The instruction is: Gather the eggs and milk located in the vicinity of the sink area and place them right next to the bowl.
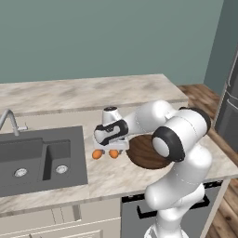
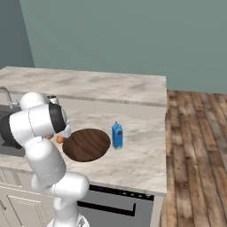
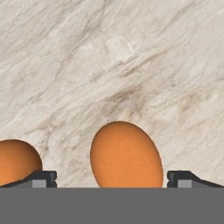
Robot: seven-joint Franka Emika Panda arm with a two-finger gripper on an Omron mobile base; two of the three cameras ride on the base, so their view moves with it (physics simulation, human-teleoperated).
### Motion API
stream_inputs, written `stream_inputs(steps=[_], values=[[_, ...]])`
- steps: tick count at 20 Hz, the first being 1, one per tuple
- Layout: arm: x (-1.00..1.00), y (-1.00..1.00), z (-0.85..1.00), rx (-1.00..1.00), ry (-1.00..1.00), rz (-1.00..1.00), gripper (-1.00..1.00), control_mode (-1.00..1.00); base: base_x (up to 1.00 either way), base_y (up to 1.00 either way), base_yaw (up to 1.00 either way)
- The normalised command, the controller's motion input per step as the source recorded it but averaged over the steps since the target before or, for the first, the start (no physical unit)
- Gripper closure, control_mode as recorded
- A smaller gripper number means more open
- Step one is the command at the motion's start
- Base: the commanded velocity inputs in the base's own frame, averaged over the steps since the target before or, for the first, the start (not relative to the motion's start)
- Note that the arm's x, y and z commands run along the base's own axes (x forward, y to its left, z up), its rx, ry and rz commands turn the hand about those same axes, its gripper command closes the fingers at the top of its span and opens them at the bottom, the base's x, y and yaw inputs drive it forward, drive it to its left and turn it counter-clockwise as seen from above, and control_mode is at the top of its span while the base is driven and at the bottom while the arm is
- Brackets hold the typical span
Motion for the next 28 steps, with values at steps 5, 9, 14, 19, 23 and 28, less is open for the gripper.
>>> stream_inputs(steps=[5, 9, 14, 19, 23, 28], values=[[0.0, 0.0, 0.02, -0.09, 0.0, 0.0, -1.0, -1.0, 0.0, 0.0, 0.0], [0.0, 0.03, 0.0, -0.18, 0.0, 0.0, -1.0, -1.0, 0.0, 0.0, 0.0], [0.0, 0.37, 0.11, -0.13, 0.0, 0.01, -1.0, -1.0, 0.0, 0.0, 0.0], [0.04, 0.28, 0.01, -0.07, -0.03, 0.01, -1.0, -1.0, 0.0, 0.0, 0.0], [0.03, 0.05, 0.0, -0.1, 0.0, 0.0, -1.0, -1.0, 0.0, 0.0, 0.0], [0.0, -0.19, 0.01, -0.07, 0.0, 0.0, -1.0, -1.0, 0.0, 0.0, 0.0]])
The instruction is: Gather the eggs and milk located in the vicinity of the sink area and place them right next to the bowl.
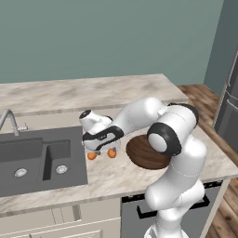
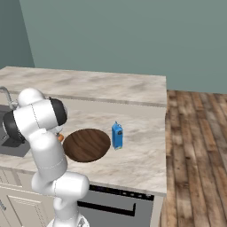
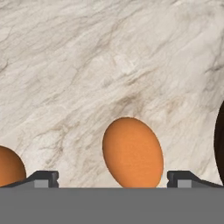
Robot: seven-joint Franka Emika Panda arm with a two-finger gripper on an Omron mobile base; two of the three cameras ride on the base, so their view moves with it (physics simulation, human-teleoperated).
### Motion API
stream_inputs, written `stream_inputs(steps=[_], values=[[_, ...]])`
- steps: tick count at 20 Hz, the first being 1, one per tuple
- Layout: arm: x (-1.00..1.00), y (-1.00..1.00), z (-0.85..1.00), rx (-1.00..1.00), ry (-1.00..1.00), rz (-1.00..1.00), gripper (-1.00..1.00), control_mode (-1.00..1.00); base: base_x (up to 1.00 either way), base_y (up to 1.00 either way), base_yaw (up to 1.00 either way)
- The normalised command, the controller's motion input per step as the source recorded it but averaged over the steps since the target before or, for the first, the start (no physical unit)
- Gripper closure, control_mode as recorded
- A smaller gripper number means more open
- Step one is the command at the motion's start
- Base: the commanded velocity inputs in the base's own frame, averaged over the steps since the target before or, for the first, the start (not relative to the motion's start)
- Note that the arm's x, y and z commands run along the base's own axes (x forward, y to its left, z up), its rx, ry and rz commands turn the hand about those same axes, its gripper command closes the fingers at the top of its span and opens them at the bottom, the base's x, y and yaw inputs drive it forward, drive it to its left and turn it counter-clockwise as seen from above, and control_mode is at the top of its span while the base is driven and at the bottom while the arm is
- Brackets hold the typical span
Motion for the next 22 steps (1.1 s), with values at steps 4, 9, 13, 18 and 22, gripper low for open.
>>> stream_inputs(steps=[4, 9, 13, 18, 22], values=[[0.0, -0.29, 0.0, -0.01, 0.0, 0.0, -1.0, -1.0, 0.0, 0.0, 0.0], [0.0, -0.31, -0.03, 0.0, -0.01, 0.0, -1.0, -1.0, 0.0, 0.0, 0.0], [0.0, -0.05, -0.1, 0.0, -0.01, 0.02, -1.0, -1.0, 0.0, 0.0, 0.0], [-0.2, 0.08, -0.02, 0.02, -0.05, 0.06, -1.0, -1.0, 0.0, 0.0, 0.0], [-0.15, 0.1, -0.02, 0.02, -0.08, 0.07, -1.0, -1.0, 0.0, 0.0, 0.0]])
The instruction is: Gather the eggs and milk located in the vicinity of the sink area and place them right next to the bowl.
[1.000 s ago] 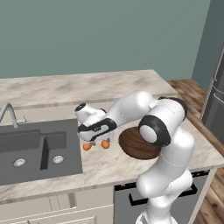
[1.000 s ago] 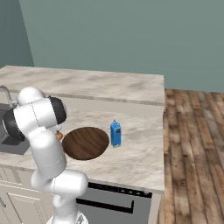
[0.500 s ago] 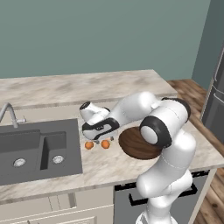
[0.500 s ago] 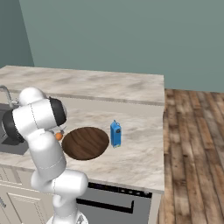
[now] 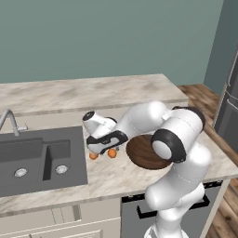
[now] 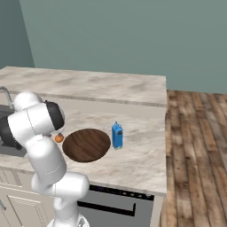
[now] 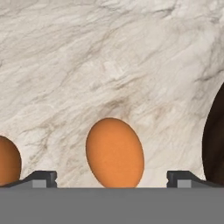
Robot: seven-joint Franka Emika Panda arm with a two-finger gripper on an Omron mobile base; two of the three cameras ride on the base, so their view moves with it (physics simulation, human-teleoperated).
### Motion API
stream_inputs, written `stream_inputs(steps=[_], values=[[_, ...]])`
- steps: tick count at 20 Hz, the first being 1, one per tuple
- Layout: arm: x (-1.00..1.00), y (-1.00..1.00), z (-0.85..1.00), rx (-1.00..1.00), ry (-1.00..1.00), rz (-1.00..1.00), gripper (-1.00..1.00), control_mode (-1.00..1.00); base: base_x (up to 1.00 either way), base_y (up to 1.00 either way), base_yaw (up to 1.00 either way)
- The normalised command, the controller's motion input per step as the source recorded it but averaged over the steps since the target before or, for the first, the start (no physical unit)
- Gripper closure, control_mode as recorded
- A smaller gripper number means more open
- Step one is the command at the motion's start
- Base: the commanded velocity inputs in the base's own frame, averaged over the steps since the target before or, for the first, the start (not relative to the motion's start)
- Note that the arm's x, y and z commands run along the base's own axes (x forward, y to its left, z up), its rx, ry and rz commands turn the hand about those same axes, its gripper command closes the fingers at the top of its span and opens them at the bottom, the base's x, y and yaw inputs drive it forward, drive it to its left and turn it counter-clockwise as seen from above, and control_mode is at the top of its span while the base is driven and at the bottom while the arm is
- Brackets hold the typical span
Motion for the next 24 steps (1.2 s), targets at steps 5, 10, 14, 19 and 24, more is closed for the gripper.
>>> stream_inputs(steps=[5, 10, 14, 19, 24], values=[[-0.07, 0.01, -0.11, 0.0, -0.1, 0.05, -1.0, -1.0, 0.0, 0.0, 0.0], [0.05, -0.16, 0.0, 0.0, -0.1, 0.0, -1.0, -1.0, 0.0, 0.0, 0.0], [0.17, -0.23, 0.0, 0.0, -0.04, 0.0, -1.0, -1.0, 0.0, 0.0, 0.0], [0.04, -0.07, 0.0, 0.0, 0.0, 0.01, -1.0, -1.0, 0.0, 0.0, 0.0], [0.0, 0.0, 0.0, 0.0, 0.0, 0.04, -1.0, -1.0, 0.0, 0.0, 0.0]])
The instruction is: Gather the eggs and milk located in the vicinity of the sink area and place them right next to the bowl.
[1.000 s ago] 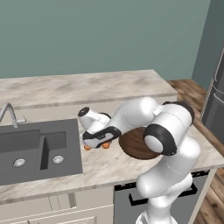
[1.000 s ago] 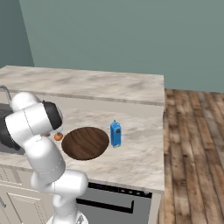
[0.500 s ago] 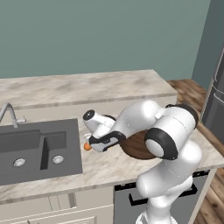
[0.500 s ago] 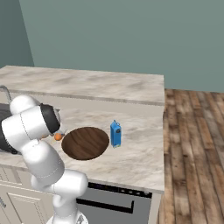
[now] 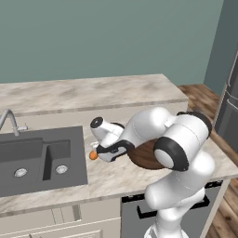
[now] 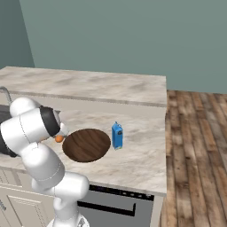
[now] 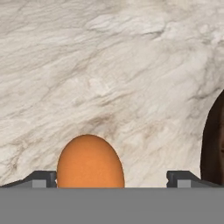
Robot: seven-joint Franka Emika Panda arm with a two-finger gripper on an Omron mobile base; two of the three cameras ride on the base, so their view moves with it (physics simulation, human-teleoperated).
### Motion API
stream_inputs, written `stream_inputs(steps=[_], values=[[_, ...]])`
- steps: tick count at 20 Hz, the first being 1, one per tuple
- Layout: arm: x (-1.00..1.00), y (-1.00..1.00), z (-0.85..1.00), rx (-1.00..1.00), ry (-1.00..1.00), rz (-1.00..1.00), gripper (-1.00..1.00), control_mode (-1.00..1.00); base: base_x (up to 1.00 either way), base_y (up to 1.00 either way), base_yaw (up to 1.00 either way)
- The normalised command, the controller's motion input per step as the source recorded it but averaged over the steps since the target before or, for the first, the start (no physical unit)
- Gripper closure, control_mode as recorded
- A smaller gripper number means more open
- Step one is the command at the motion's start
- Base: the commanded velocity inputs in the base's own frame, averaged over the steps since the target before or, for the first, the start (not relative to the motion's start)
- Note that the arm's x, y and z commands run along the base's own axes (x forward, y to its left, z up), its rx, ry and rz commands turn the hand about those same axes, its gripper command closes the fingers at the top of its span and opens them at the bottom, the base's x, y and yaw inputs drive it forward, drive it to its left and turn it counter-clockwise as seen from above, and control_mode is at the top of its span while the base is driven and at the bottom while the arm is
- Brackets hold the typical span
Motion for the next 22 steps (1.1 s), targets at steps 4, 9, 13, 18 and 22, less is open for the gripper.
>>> stream_inputs(steps=[4, 9, 13, 18, 22], values=[[0.0, 0.0, -0.01, 0.0, 0.0, 0.05, -1.0, -1.0, 0.0, 0.0, 0.0], [0.0, 0.0, -0.21, 0.01, 0.0, 0.07, -1.0, -1.0, 0.0, 0.0, 0.0], [0.0, 0.1, -0.14, 0.04, 0.0, 0.1, -1.0, -1.0, 0.0, 0.0, 0.0], [0.0, 0.07, -0.02, 0.01, 0.0, 0.07, -1.0, -1.0, 0.0, 0.0, 0.0], [0.0, 0.0, 0.0, 0.0, 0.0, 0.0, 1.0, -1.0, 0.0, 0.0, 0.0]])
